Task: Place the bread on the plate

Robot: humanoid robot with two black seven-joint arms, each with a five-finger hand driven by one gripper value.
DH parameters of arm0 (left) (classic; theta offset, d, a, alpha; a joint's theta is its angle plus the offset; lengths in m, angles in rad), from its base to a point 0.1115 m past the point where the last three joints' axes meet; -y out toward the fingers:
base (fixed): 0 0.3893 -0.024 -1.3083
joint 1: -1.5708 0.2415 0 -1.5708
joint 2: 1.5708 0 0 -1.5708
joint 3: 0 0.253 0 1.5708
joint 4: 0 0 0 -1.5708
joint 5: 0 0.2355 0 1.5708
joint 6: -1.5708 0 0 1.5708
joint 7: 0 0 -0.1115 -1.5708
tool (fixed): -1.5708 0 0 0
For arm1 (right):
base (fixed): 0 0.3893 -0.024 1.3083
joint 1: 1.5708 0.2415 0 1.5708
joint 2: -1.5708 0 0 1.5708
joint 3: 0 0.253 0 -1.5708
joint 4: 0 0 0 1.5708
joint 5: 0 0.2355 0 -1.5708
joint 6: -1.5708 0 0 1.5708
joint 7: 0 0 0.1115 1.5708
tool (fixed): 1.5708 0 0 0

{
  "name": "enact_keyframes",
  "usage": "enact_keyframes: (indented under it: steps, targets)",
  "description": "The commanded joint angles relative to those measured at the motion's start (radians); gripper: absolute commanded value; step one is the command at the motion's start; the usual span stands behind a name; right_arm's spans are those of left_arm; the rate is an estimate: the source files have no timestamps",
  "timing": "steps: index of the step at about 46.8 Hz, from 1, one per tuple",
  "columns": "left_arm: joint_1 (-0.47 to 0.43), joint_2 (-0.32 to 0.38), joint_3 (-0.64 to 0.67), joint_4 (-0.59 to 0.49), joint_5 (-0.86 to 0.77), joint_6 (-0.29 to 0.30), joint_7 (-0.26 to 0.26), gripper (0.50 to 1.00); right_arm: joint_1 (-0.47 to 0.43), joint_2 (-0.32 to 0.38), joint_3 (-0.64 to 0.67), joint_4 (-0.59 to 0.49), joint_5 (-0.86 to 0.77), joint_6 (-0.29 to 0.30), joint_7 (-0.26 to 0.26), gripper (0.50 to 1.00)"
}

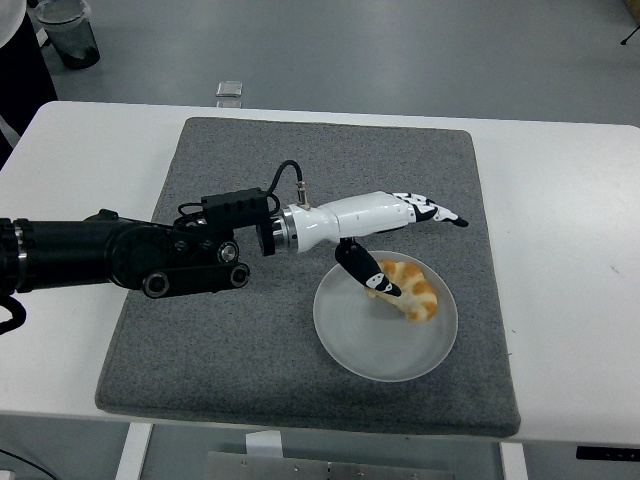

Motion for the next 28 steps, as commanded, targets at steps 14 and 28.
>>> enact_keyframes:
  steps: [14,28]
  targets:
    - [0.006,0.056,-0.244,0.011,-0.243,-0.228,0.008,0.99,-0.001,0.0,0.0,0.0,0.0,0.0,0.0,0.932]
    - [-0.003,0.063,-0.351,0.189,-0.526,-0.27,0.013,0.99,-0.003,0.0,0.0,0.0,-0.002,0.002,0.0,0.93]
